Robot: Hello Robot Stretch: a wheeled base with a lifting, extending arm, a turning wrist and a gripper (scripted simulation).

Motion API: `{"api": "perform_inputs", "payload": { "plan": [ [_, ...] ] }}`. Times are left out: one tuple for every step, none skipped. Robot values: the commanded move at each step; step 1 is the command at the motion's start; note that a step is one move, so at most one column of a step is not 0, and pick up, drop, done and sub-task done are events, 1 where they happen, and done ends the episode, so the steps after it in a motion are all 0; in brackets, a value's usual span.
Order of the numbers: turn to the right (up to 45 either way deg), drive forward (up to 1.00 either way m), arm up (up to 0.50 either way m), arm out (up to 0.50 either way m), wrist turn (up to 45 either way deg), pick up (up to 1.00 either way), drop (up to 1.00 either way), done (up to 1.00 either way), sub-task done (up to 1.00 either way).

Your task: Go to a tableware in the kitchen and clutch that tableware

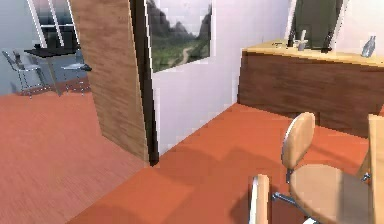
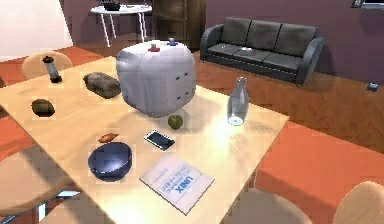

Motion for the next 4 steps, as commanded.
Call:
{"api": "perform_inputs", "payload": {
  "plan": [
    [-18.0, 0.00, 0.00, 0.00, 0.0, 0.00, 0.00, 0.00, 0.00],
    [0.0, 0.00, 0.50, 0.00, 0.0, 0.00, 0.00, 0.00, 0.00],
    [0.0, 0.00, 0.38, 0.00, 0.0, 0.00, 0.00, 0.00, 0.00],
    [0.0, 0.00, 0.00, 0.24, 0.0, 0.00, 0.00, 0.00, 0.00]
  ]
}}
